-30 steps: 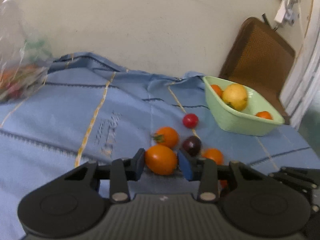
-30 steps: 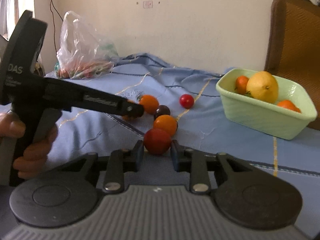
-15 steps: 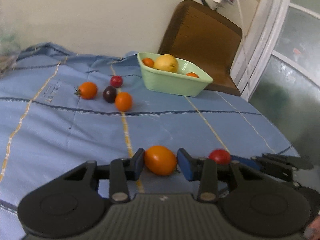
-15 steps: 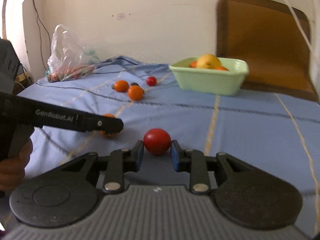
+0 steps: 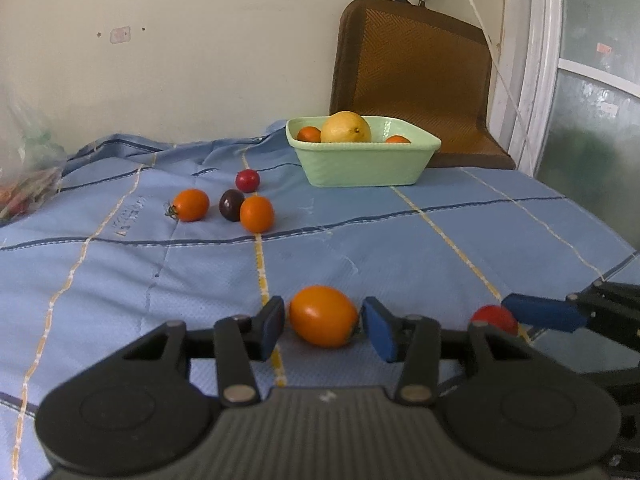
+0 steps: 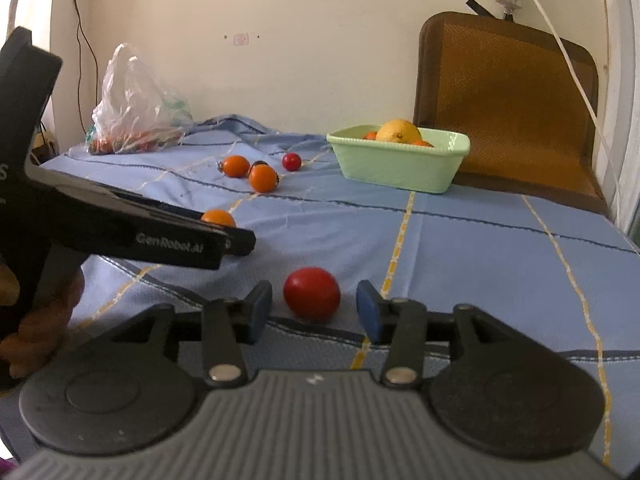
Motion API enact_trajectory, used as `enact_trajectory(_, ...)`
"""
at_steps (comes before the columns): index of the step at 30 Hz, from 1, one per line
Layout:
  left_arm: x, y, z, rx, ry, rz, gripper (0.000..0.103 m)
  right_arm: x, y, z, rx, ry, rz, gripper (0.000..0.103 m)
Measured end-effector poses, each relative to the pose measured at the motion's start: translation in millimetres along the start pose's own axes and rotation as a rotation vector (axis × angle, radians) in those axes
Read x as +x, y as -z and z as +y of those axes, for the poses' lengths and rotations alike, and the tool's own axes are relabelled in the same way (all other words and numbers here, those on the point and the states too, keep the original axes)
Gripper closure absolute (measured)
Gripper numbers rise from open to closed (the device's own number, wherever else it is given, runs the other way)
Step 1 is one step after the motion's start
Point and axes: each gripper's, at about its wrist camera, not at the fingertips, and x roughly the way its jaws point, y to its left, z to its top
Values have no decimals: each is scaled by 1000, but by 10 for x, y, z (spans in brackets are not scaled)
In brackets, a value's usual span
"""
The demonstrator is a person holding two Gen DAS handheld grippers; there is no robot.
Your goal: Organize fruits
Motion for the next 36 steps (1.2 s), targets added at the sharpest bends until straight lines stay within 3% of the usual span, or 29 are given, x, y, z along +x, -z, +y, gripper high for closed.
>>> enact_trajectory(36, -20, 25, -5, -2, -3, -3, 46, -30, 22, 48, -32, -13, 29, 50)
